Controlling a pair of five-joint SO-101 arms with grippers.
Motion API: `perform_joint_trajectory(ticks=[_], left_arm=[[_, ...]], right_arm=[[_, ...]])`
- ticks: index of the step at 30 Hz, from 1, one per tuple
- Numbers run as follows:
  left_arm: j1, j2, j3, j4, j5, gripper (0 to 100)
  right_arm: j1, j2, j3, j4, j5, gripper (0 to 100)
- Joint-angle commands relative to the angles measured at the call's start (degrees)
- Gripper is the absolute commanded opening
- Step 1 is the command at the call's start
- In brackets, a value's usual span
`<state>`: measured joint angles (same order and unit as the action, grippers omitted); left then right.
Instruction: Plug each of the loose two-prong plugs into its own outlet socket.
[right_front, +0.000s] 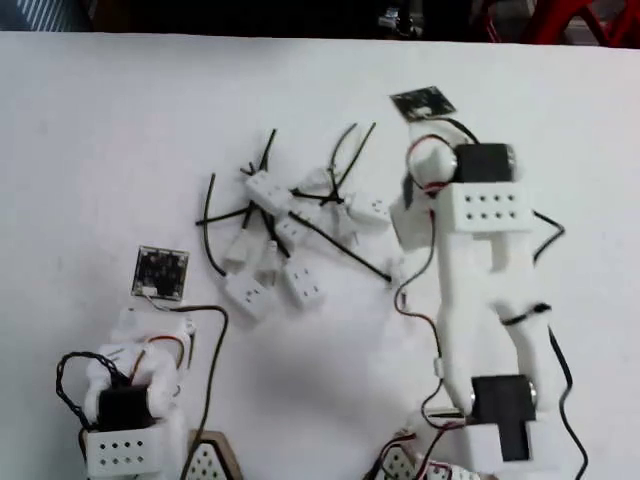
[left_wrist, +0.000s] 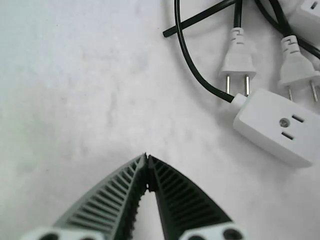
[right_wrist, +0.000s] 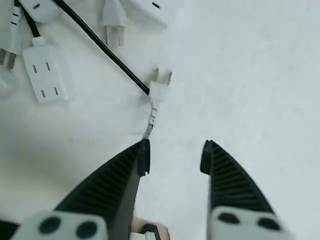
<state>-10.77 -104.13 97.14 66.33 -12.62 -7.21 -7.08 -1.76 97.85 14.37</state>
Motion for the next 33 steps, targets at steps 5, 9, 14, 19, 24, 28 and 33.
perform_joint_trajectory(ticks=[5,9,14,19,24,28,33], left_arm=[[0.13,-0.22,-0.18,-0.88,-0.53,2],[0.13,-0.22,-0.18,-0.88,-0.53,2],[0.13,-0.22,-0.18,-0.88,-0.53,2],[0.13,-0.22,-0.18,-0.88,-0.53,2],[0.13,-0.22,-0.18,-0.88,-0.53,2],[0.13,-0.22,-0.18,-0.88,-0.53,2],[0.13,-0.22,-0.18,-0.88,-0.53,2]], right_arm=[[-6.81,4.09,-16.18,0.04,-0.97,15.0],[-4.88,4.62,-15.91,0.22,2.9,10.1],[-3.38,4.44,-5.36,0.13,11.52,8.1],[-3.74,4.62,6.42,-4.09,13.1,8.1],[-3.74,4.7,17.93,-21.23,12.84,7.7],[-3.38,4.7,27.25,-34.95,12.75,7.4],[-1.01,4.7,32.88,-38.99,13.1,1.9]])
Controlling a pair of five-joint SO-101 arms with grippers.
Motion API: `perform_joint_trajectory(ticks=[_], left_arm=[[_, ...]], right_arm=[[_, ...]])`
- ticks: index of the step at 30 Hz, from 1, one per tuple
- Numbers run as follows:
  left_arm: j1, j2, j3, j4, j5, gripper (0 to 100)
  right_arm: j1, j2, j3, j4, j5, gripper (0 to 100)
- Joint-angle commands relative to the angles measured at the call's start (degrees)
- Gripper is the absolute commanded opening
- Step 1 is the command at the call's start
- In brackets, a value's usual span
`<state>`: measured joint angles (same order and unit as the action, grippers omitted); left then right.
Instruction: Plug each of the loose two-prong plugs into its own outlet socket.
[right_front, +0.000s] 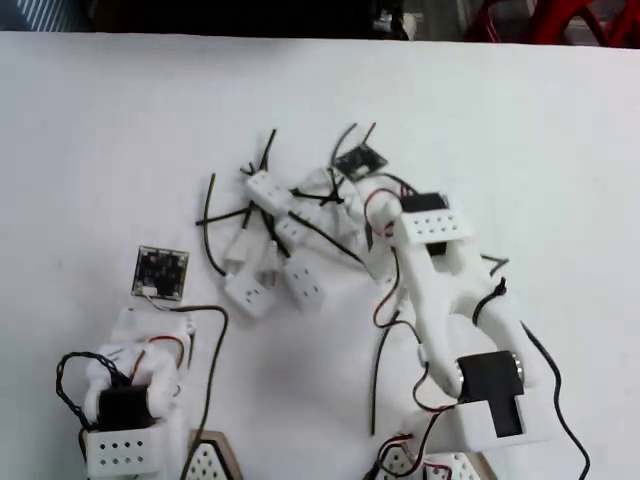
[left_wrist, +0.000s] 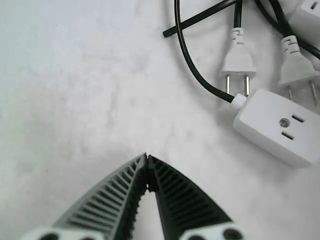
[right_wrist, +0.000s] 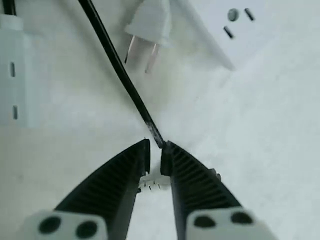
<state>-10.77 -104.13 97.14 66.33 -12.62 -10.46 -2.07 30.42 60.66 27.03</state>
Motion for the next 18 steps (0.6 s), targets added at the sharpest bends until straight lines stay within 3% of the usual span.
perform_joint_trajectory(ticks=[1,6,13,18], left_arm=[[0.13,-0.22,-0.18,-0.88,-0.53,2],[0.13,-0.22,-0.18,-0.88,-0.53,2],[0.13,-0.22,-0.18,-0.88,-0.53,2],[0.13,-0.22,-0.18,-0.88,-0.53,2]], right_arm=[[3.47,-0.31,0.97,-1.71,0.53,2.6],[10.95,2.42,0.88,-1.71,1.49,2.7],[21.49,5.76,0.62,5.41,11.16,2.7],[23.6,-1.27,0.62,12.44,15.47,3.0]])
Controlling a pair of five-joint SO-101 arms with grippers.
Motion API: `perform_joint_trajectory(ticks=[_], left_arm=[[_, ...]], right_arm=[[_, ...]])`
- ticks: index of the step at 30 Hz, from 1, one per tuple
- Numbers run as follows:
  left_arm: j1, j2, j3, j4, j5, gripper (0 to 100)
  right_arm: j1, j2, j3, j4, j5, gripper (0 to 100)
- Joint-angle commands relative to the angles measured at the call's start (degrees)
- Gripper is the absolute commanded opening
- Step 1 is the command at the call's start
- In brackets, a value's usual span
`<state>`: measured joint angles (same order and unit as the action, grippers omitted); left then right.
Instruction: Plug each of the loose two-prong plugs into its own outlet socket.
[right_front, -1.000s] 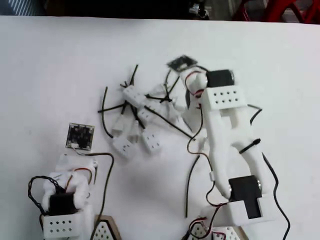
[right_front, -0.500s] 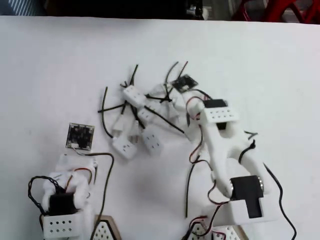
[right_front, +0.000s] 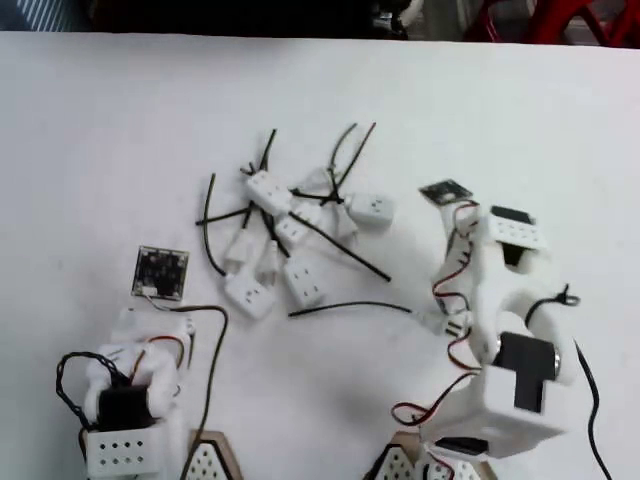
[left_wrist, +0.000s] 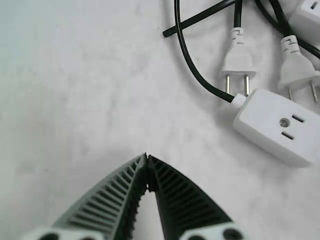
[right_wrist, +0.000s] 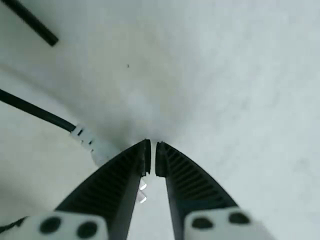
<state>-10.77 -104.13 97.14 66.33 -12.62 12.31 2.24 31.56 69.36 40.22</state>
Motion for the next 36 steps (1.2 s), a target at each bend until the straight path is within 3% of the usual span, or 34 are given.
perform_joint_trajectory(ticks=[1,4,9,12,19,25,36], left_arm=[[0.13,-0.22,-0.18,-0.88,-0.53,2],[0.13,-0.22,-0.18,-0.88,-0.53,2],[0.13,-0.22,-0.18,-0.88,-0.53,2],[0.13,-0.22,-0.18,-0.88,-0.53,2],[0.13,-0.22,-0.18,-0.88,-0.53,2],[0.13,-0.22,-0.18,-0.88,-0.53,2],[0.13,-0.22,-0.18,-0.88,-0.53,2]], right_arm=[[0.66,-7.6,-0.53,4.97,2.9,3.1],[-1.89,-13.93,-0.62,8.92,4.22,4.4],[-8.66,-21.49,-0.44,17.27,4.22,19.5],[-12.09,-21.67,-0.18,17.36,4.31,23.1],[-14.02,-10.95,-1.23,16.13,12.84,24.4],[-11.91,1.19,-8.7,16.13,13.19,31.4],[-9.1,18.24,-13.98,16.13,13.19,29.2]])
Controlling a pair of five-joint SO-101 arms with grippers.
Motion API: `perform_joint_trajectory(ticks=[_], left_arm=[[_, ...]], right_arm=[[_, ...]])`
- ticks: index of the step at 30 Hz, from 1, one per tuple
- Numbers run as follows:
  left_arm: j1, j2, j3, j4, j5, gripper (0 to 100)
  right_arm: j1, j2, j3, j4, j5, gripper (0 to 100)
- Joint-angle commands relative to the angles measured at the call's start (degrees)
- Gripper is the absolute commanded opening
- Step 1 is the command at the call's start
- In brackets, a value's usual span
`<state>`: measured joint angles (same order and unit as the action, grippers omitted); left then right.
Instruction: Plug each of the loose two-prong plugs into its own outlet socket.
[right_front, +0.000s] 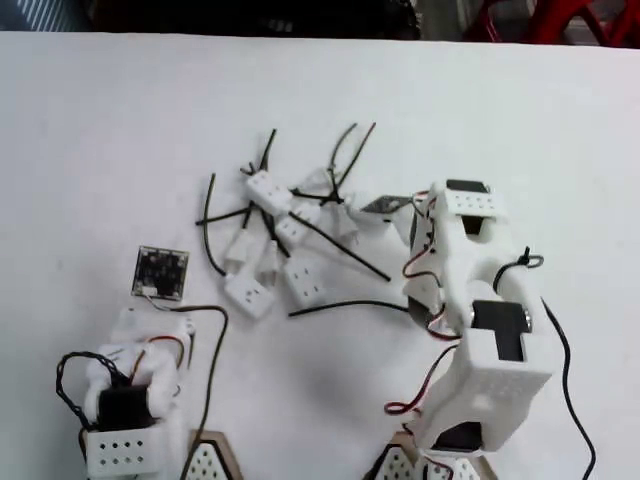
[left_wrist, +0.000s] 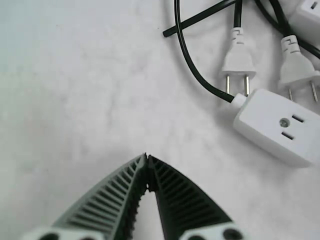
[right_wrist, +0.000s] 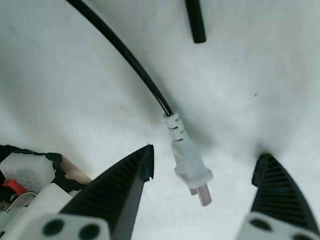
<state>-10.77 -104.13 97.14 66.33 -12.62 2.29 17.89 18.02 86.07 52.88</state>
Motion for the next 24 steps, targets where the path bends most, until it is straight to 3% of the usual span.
perform_joint_trajectory(ticks=[1,6,8,24], left_arm=[[0.13,-0.22,-0.18,-0.88,-0.53,2],[0.13,-0.22,-0.18,-0.88,-0.53,2],[0.13,-0.22,-0.18,-0.88,-0.53,2],[0.13,-0.22,-0.18,-0.88,-0.53,2]], right_arm=[[0.92,2.95,-0.44,-0.57,0.53,25.7],[0.84,1.89,-1.67,-0.4,0.53,0.5],[1.27,0.22,-1.93,-0.04,0.53,3.9],[0.92,-12.88,-0.97,9.98,0.44,1.7]])
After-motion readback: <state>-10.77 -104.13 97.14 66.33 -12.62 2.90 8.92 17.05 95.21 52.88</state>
